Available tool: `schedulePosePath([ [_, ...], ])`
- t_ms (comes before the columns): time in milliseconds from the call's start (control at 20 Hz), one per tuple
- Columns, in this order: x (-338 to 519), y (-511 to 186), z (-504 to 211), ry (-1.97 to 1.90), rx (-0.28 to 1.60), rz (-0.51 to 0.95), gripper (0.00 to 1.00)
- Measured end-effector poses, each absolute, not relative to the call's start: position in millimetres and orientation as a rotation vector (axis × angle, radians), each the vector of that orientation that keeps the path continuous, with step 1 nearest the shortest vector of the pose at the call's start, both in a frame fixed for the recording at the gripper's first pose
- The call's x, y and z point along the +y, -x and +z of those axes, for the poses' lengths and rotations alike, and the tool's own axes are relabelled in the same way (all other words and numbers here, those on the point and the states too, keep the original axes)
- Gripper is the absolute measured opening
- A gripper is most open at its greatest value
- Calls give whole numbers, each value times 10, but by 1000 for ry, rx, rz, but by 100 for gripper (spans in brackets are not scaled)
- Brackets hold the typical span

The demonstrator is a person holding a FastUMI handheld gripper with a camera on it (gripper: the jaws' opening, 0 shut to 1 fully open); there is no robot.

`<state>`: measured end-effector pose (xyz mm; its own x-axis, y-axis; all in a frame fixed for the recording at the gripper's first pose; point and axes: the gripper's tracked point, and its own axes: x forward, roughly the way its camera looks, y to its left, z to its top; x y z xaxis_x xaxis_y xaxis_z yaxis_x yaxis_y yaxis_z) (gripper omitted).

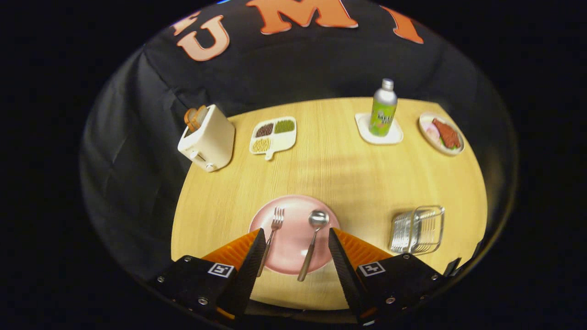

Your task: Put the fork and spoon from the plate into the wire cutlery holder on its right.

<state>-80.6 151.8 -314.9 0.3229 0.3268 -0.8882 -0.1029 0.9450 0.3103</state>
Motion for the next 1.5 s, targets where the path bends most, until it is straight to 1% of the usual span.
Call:
schedulePosePath([
  [150,1516,928,-3440,-190,1307,255,81],
  [550,1557,1099,-4045,-102,1476,171,68],
  [750,1556,1168,-4284,-100,1537,122,55],
  [800,1570,1202,-4323,-104,1555,112,49],
  [950,1577,1288,-4428,-77,1583,86,37],
  [1150,1515,1353,-4552,21,1573,33,20],
  [1200,1509,1345,-4545,21,1566,15,12],
  [1350,1549,1332,-4500,9,1546,23,6],
  [1500,1562,1262,-4338,-39,1489,20,5],
])
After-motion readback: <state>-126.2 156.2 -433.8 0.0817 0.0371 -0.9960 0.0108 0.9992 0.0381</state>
